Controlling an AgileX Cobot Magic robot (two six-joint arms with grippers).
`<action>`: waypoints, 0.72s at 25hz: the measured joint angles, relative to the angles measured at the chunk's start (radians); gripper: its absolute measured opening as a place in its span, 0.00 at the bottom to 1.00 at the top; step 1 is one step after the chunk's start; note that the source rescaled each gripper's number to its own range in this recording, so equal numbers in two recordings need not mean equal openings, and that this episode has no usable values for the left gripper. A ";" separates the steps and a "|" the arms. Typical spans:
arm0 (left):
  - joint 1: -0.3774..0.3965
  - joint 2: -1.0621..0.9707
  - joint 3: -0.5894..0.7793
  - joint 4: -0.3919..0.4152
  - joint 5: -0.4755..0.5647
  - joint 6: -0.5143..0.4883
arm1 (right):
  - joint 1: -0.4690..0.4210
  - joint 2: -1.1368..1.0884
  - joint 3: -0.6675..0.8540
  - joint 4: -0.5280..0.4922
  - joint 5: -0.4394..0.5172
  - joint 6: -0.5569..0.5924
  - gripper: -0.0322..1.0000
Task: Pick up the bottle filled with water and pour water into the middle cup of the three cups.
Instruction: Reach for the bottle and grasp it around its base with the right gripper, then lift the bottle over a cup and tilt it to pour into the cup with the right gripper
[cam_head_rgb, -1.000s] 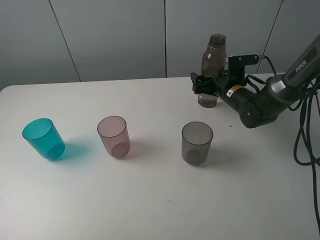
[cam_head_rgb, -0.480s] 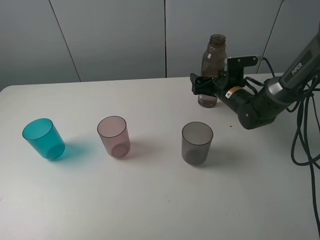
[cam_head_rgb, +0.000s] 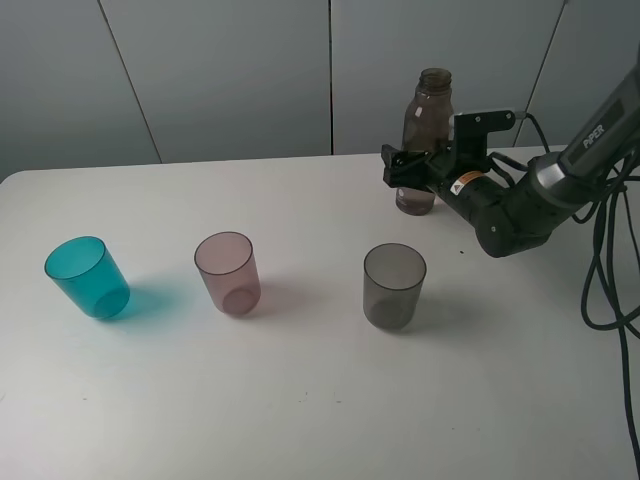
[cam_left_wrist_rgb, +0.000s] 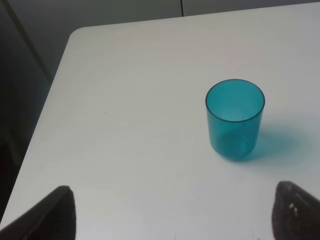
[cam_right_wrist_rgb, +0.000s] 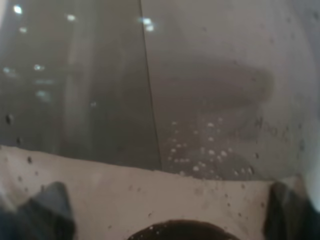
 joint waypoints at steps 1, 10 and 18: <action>0.000 0.000 0.000 0.000 0.000 0.000 | 0.000 0.000 0.000 0.000 0.000 0.000 0.26; 0.000 0.000 0.000 0.000 0.000 0.000 | 0.000 0.000 0.000 -0.013 0.000 -0.009 0.03; 0.000 0.000 0.000 0.000 0.000 0.000 | 0.002 -0.045 0.000 -0.121 0.085 -0.073 0.03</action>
